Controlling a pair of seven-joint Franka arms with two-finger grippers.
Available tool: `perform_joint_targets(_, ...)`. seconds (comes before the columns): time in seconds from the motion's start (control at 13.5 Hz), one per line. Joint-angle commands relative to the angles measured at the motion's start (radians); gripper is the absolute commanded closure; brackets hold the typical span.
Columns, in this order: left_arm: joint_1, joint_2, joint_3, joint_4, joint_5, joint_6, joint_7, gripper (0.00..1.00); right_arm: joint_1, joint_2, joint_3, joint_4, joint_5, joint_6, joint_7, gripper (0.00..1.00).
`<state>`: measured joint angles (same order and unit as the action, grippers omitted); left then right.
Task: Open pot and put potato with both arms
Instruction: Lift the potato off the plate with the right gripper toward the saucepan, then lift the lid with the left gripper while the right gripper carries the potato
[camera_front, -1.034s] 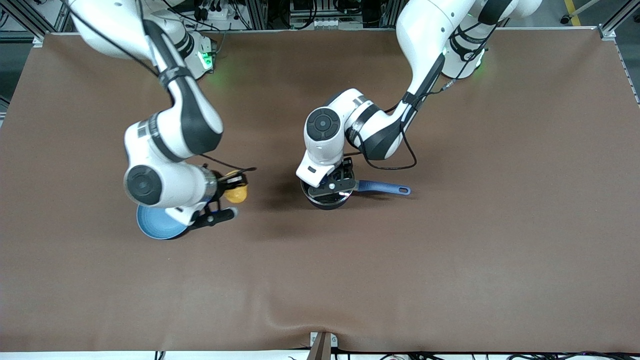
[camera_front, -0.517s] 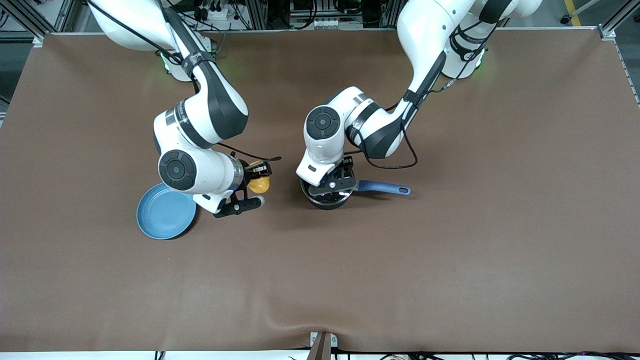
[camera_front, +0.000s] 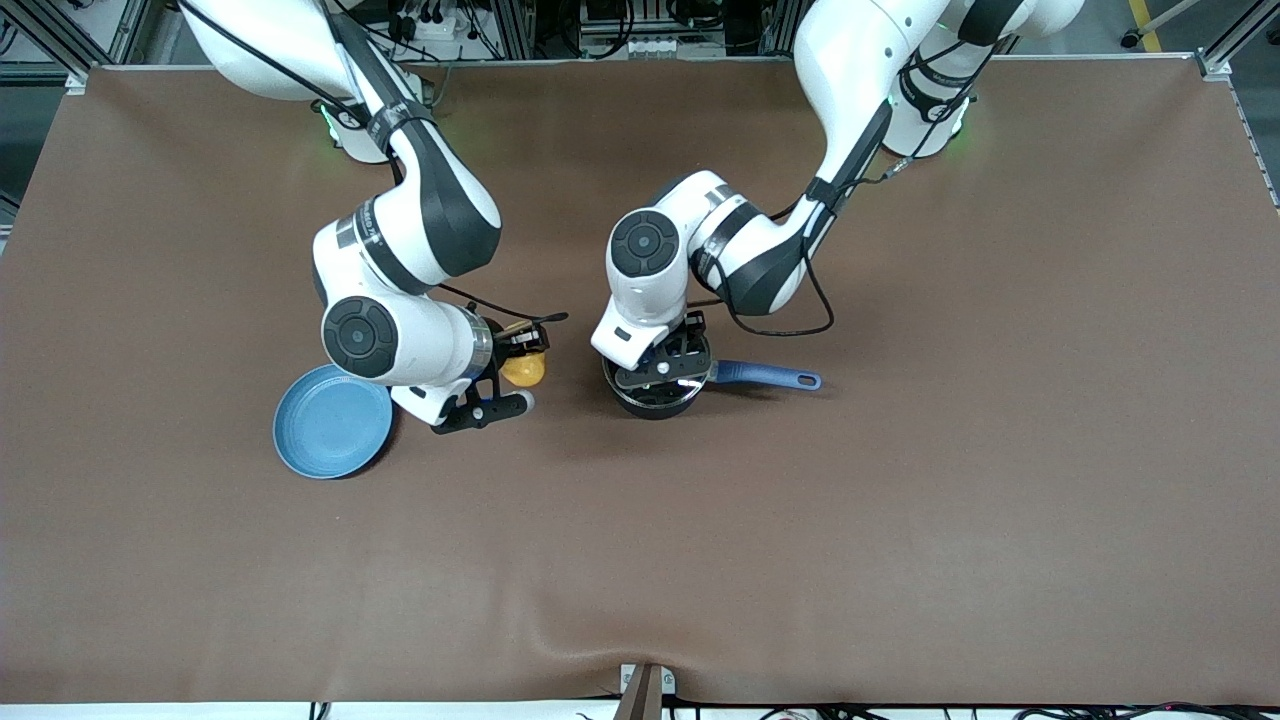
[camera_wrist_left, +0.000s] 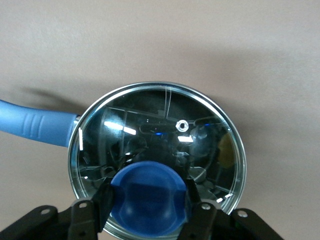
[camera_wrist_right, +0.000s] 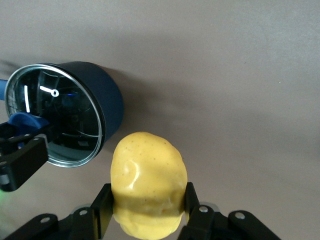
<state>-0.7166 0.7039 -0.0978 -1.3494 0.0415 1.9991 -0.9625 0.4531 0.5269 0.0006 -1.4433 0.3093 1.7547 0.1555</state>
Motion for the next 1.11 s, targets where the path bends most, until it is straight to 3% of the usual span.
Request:
perform_joint_targets(0.0, 0.011, -0.121, 0.004, -0.022, -0.008, -0.046, 0.024, 1.0, 0.012, -0.018, -0.011, -0.022, 0.022, 0.011, 0.016, 1.0)
perform_joint_targets(0.22, 0.054, -0.226, 0.01, -0.024, -0.003, -0.13, 0.083, 1.0, 0.012, -0.018, -0.011, -0.023, 0.022, 0.012, 0.016, 1.0)
perform_joint_targets(0.52, 0.225, -0.339, 0.007, -0.027, -0.005, -0.268, 0.261, 1.0, 0.064, -0.015, -0.011, -0.04, 0.047, 0.061, 0.077, 1.0)
perform_joint_targets(0.81, 0.397, -0.359, 0.004, -0.039, -0.008, -0.327, 0.431, 1.0, 0.169, -0.01, -0.013, -0.042, 0.039, 0.153, 0.226, 1.0)
perform_joint_targets(1.03, 0.572, -0.343, 0.003, -0.054, -0.006, -0.323, 0.676, 1.0, 0.245, 0.011, -0.016, -0.042, 0.019, 0.265, 0.317, 1.0)
